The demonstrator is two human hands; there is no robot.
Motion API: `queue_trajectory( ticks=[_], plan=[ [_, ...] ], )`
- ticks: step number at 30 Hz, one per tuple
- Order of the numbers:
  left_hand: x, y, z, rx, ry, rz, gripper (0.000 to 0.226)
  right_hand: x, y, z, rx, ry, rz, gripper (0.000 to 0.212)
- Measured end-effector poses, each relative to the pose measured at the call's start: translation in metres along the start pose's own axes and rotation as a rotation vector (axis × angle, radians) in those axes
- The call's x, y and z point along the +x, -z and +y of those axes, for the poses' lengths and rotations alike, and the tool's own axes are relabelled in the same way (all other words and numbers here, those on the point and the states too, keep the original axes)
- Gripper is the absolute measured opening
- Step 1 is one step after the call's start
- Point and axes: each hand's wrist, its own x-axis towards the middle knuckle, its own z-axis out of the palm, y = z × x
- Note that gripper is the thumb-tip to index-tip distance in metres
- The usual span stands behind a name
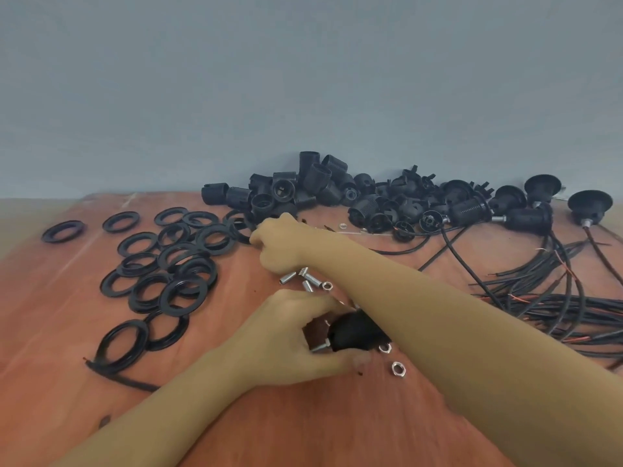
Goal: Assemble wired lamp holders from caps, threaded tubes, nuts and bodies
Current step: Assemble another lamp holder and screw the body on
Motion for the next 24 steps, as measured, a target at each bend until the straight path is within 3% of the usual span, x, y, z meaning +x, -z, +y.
queue_trajectory(
  ticks=[4, 8, 11, 13, 18, 21, 24],
  plan=[
    [0.000, 0.000, -0.001, 0.011, -0.004, -0.003, 0.036, 0.003, -0.001, 0.001, 0.057, -0.044, 0.070, 0.017],
    [0.000, -0.001, 0.000, 0.062, -0.011, -0.013, 0.035, -0.006, 0.002, 0.011, 0.148, 0.034, 0.302, 0.027],
    [-0.001, -0.002, -0.001, 0.102, 0.008, 0.014, 0.034, -0.026, 0.011, 0.018, 0.371, 0.100, 0.478, 0.021],
    [-0.001, -0.002, -0.002, 0.124, 0.037, 0.051, 0.037, -0.042, 0.015, 0.023, 0.541, 0.106, 0.566, 0.029],
    [0.003, -0.002, -0.002, 0.137, 0.091, 0.169, 0.038, -0.095, 0.011, 0.054, 1.038, -0.036, 0.825, 0.031],
    [0.004, -0.002, -0.003, 0.121, 0.103, 0.211, 0.038, -0.126, -0.010, 0.072, 1.347, -0.199, 0.819, 0.037],
    [0.004, -0.002, -0.003, 0.109, 0.107, 0.247, 0.037, -0.142, -0.025, 0.079, 1.344, -0.226, 0.812, 0.029]
  ],
)
